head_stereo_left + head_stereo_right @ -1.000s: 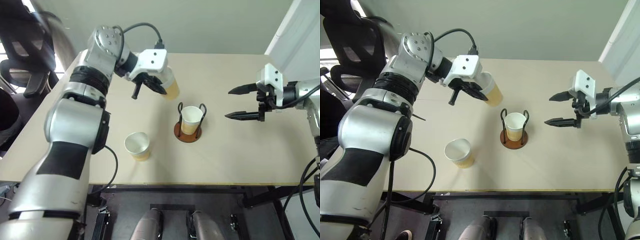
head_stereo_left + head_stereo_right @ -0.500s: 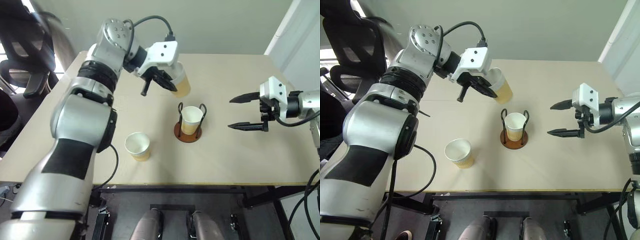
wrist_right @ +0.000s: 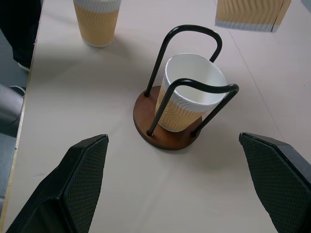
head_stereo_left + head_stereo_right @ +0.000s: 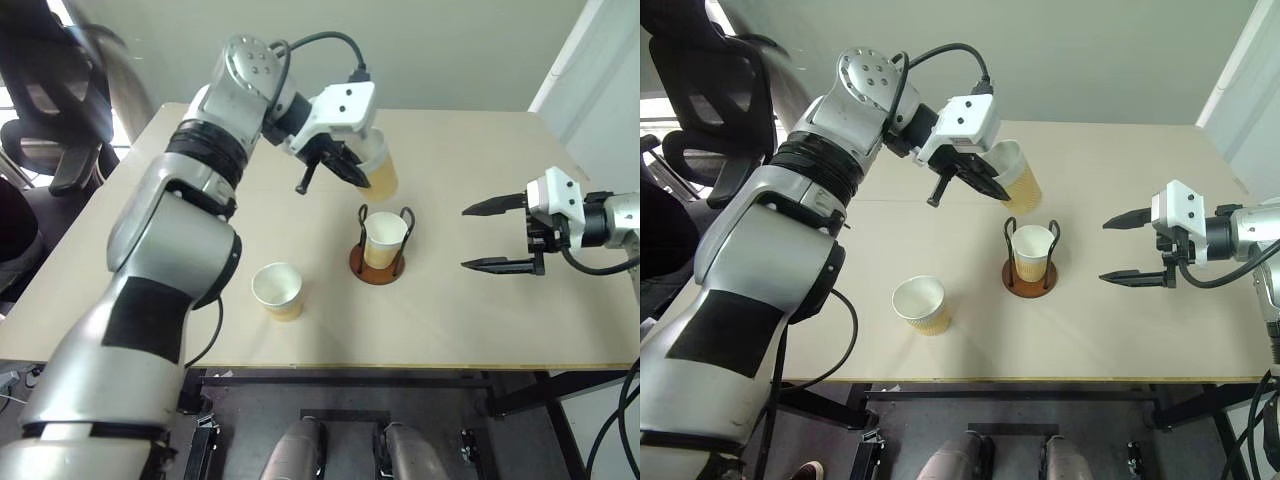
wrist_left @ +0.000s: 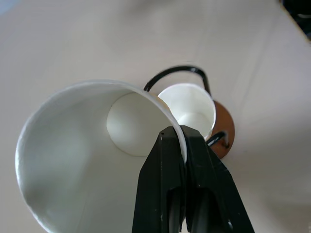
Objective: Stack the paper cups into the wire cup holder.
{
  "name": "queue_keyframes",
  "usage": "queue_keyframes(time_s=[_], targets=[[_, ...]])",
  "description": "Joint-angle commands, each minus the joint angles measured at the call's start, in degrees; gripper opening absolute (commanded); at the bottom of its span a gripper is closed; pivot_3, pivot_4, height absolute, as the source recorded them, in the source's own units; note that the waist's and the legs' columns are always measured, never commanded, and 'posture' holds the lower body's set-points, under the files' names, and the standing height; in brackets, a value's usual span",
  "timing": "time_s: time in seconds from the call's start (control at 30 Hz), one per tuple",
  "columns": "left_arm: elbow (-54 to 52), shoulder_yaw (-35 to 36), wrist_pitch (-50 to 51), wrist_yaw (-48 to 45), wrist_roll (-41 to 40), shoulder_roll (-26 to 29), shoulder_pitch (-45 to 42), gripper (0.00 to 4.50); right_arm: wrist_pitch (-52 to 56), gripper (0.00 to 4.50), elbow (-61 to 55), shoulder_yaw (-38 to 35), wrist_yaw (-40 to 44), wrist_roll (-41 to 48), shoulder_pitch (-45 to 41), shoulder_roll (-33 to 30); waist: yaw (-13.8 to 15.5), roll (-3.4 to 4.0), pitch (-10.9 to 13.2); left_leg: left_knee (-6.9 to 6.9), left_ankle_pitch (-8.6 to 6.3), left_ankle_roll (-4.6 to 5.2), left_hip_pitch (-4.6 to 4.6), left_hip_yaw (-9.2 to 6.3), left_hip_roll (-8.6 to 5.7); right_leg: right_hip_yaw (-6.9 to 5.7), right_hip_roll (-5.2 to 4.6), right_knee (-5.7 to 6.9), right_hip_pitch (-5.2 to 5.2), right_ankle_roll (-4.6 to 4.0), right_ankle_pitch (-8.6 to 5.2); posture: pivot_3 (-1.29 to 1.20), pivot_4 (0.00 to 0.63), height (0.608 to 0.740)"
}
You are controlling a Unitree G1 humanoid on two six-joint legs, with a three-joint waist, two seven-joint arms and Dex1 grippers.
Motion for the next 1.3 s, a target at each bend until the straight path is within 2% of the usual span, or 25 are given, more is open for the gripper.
queue_keyframes(time_s=[0.03,0.23,0.43,0.8,1.0,1.3], targets=[[-3.41,-5.37,0.24,-2.04,-5.02,1.52,-1.72,0.04,-0.57,4.46,-0.83,-1.67,0.42,0.94,-1.19,-0.9,-0.04,0.0,0.0,0.03,0.0,0.01,0.01,0.0,0.0,-0.01,0.01,0.0,0.01,0.0,0.0,0.0,0.15,0.74],[-4.77,-12.04,-2.04,-2.04,-8.69,1.61,-0.76,0.04,-0.33,4.46,-0.96,-1.87,0.59,0.96,-1.14,-1.13,0.04,0.0,0.0,0.16,-0.01,0.04,0.01,0.0,0.0,-0.01,0.01,0.0,0.08,0.01,0.01,0.0,0.15,0.74],[-4.82,-15.22,-2.91,-2.04,-10.83,1.08,0.08,0.04,1.52,4.46,-0.87,-2.03,1.1,1.45,-3.61,-1.77,0.07,0.0,0.0,0.21,-0.01,0.06,0.0,0.0,-0.03,0.0,0.0,-0.01,0.11,0.01,0.01,0.0,0.15,0.74],[-4.25,-16.93,-3.9,-2.04,-11.61,0.01,0.39,0.04,4.96,4.46,-3.12,-2.16,1.71,2.87,-6.17,-3.14,0.14,0.0,0.0,0.19,-0.05,0.07,-0.01,0.0,-0.03,0.0,0.0,-0.02,0.13,0.11,-0.05,0.0,0.15,0.74],[-1.92,-16.79,-7.36,-2.04,-7.87,-0.34,0.81,0.04,5.66,4.46,-3.81,-2.02,1.21,3.22,-6.76,-3.08,0.18,0.0,0.0,0.19,-0.07,0.09,-0.01,0.0,-0.03,0.0,0.0,-0.03,0.14,0.15,-0.08,0.0,0.15,0.74],[0.9,-12.3,-11.28,-2.04,-2.57,-1.74,1.57,0.04,5.85,4.46,-4.26,-1.95,1.11,3.25,-6.94,-3.13,0.17,0.0,0.0,0.18,-0.08,0.11,-0.02,-0.01,-0.03,0.0,0.0,-0.04,0.14,0.15,-0.1,0.0,0.15,0.74]])
